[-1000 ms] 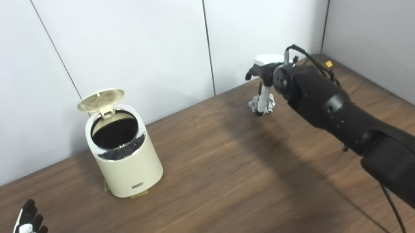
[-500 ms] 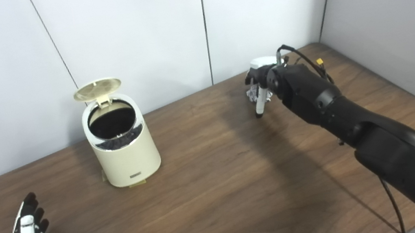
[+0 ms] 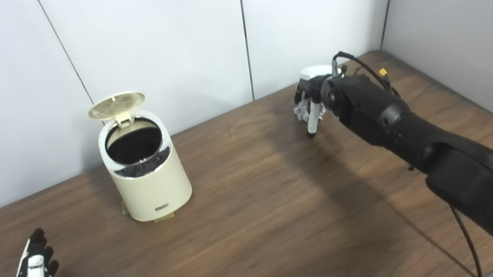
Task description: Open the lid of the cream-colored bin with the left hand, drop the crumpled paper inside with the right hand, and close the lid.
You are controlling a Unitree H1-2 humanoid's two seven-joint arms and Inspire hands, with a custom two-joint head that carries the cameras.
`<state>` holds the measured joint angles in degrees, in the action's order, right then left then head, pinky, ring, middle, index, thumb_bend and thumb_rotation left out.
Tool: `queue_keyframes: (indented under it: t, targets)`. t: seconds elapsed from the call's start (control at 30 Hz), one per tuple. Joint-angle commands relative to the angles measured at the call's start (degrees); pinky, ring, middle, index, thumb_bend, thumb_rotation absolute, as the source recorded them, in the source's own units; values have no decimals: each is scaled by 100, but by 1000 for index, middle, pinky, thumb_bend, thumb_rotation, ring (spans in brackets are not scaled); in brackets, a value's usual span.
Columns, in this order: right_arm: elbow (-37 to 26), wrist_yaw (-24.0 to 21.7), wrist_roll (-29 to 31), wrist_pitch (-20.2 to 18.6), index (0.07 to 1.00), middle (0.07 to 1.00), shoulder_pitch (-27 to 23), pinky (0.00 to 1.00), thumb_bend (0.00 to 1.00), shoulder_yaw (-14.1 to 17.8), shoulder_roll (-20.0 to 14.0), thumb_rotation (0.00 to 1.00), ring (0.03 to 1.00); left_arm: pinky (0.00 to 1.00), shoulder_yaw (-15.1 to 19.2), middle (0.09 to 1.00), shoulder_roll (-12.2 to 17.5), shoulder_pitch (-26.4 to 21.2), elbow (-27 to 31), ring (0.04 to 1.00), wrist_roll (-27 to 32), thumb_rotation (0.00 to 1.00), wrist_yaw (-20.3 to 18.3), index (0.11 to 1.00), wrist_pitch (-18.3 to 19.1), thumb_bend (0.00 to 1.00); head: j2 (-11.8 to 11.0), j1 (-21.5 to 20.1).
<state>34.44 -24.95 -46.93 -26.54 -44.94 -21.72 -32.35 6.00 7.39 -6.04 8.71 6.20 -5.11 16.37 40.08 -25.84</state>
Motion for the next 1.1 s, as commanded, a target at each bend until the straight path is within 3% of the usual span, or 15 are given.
queue_keyframes:
  t: [0.0, 0.03, 0.1, 0.17, 0.27, 0.4, 0.6, 0.7, 0.8, 0.93, 0.97, 1.07]
  targets:
    - [-138, 103, -6, -24, 696, 701, -145, 562, 853, 81, -176, 59, 652, 1000, 16, 1000, 65, -150, 232, 1000, 44, 847, -9, 1000, -115, 474, 9, -2]
    - [-116, 134, -5, -26, 665, 576, -141, 461, 685, 90, -167, 24, 546, 1000, 17, 1000, 66, -150, 235, 1000, 47, 845, -10, 1000, -111, 482, 9, -2]
    - [-152, 367, 17, -30, 604, 503, -59, 388, 556, 233, -114, 4, 421, 1000, 17, 1000, 85, -142, 236, 1000, 55, 844, -32, 1000, -139, 487, 34, 7]
    - [-240, 685, 48, -10, 555, 491, 53, 382, 520, 339, -84, 0, 390, 1000, 25, 1000, 99, -133, 251, 1000, 64, 845, -45, 1000, -148, 487, 67, 10]
    - [-177, 1166, 73, 99, 487, 509, 148, 424, 520, 384, -57, 0, 425, 1000, 29, 1000, 107, -130, 300, 1000, 62, 847, -41, 1000, -105, 485, 68, -7]
    - [-93, 1499, 123, 237, 485, 503, 171, 405, 520, 368, -65, 0, 418, 1000, 24, 1000, 103, -134, 291, 1000, 59, 846, -41, 1000, -117, 481, 58, -8]
    - [-146, 1776, 124, 334, 460, 530, 211, 440, 518, 323, -77, 0, 436, 1000, 11, 1000, 74, -155, 240, 1000, 65, 838, -28, 1000, -138, 493, 34, 88]
    - [-322, 1889, 86, 195, 459, 533, 259, 433, 518, 355, -31, 0, 431, 1000, 20, 1000, 44, -137, 251, 1000, 93, 848, -22, 1000, -169, 484, -3, 281]
    - [-842, 2026, 88, 200, 466, 538, 401, 416, 516, 442, -20, 0, 417, 1000, 2, 1000, 54, -100, 222, 1000, 48, 851, -19, 1000, -229, 476, -51, 550]
    - [-1825, 1796, 140, 132, 497, 532, 560, 391, 514, 558, -60, 0, 397, 1000, -30, 1000, 28, -34, 106, 1000, -8, 809, 1, 1000, -325, 493, -111, 1047]
    - [-2057, 1760, 195, 153, 523, 539, 574, 306, 496, 611, -47, 0, 406, 1000, -52, 1000, 13, -19, 84, 1000, -51, 783, 26, 1000, -318, 524, -123, 1171]
    - [-2681, 1597, 232, 227, 536, 534, 597, 267, 489, 667, -46, 0, 403, 995, -171, 1000, -7, 19, 13, 998, -259, 777, 99, 1000, -376, 558, -186, 1533]
